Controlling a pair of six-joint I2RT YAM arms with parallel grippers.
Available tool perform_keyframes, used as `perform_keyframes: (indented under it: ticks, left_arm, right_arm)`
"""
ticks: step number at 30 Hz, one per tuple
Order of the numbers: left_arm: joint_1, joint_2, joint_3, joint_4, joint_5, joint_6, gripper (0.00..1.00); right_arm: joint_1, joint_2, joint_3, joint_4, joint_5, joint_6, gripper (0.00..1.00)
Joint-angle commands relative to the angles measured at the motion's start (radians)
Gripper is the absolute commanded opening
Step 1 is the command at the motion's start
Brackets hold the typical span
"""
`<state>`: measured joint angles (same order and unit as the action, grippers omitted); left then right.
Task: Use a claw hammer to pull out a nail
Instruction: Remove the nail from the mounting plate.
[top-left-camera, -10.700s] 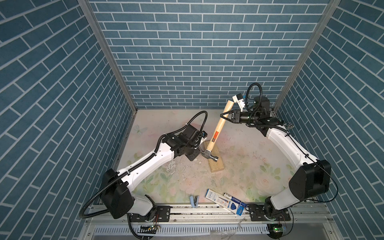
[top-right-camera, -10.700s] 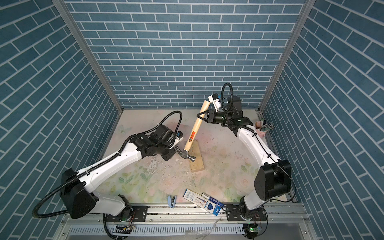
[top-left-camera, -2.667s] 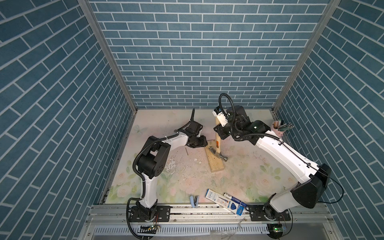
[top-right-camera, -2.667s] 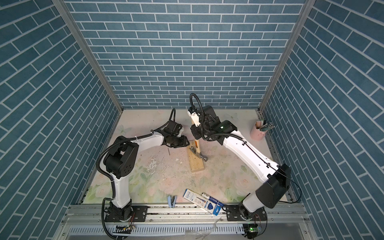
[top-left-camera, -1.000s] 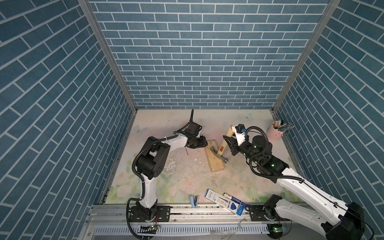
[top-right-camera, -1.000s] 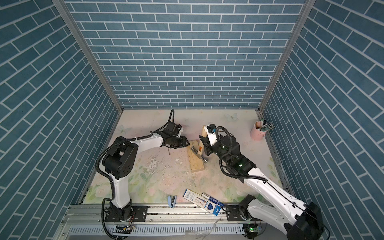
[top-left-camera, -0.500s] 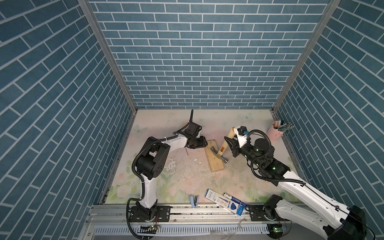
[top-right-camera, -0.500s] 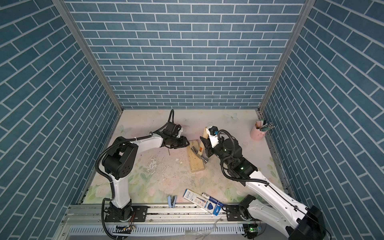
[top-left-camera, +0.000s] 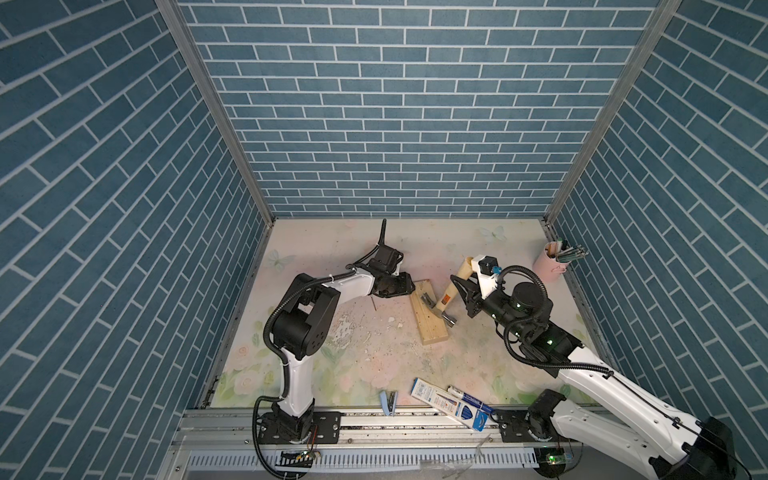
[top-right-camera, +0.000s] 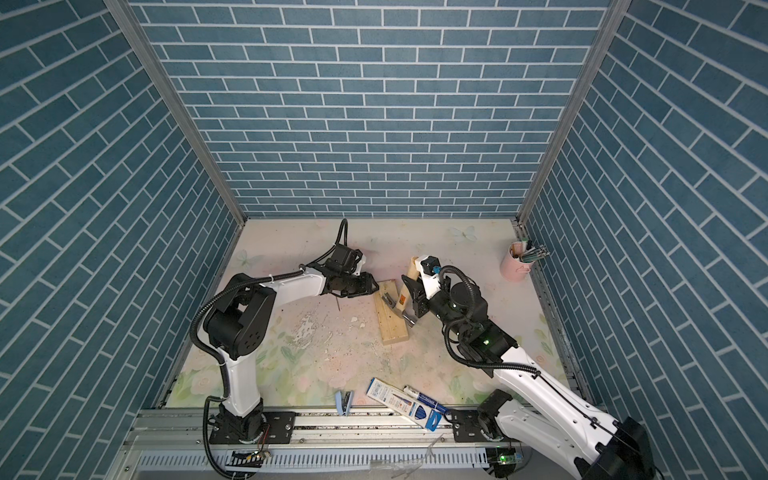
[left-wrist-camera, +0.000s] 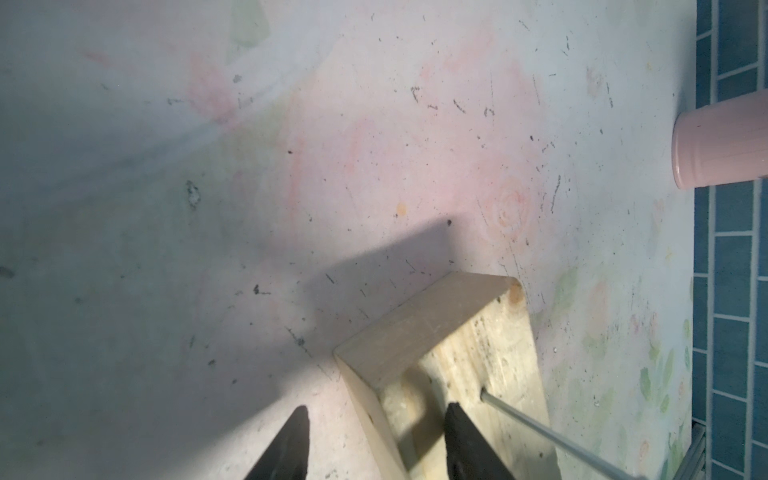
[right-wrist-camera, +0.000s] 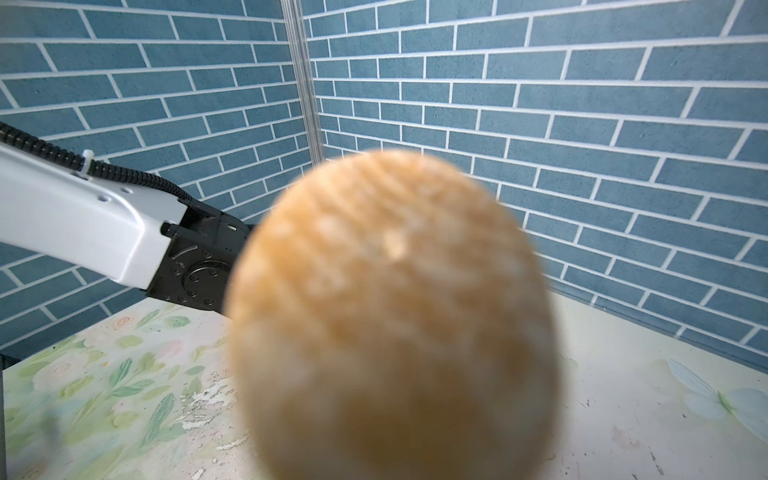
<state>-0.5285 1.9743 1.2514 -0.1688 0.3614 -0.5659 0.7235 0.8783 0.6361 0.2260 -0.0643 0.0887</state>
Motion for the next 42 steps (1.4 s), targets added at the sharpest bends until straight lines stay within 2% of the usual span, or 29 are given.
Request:
perform_keyframes:
  ticks: [1,31,42]
  left_arm:
    - [0.001,0.046,-0.063,-0.179,-0.07,0.007,0.52]
    - [0.002,0.047,-0.07,-0.175,-0.064,0.003,0.52]
    - [0.003,0.05,-0.069,-0.169,-0.061,-0.003,0.52]
  right_arm:
    - [0.005,0.006,-0.053,-0.115,-0.05,0.071,0.0]
    - [0.005,-0.065,-0.208,0.009,-0.045,0.115,0.0]
    - [0.005,-0.034,-0.282,0.145,-0.05,0.149,0.0]
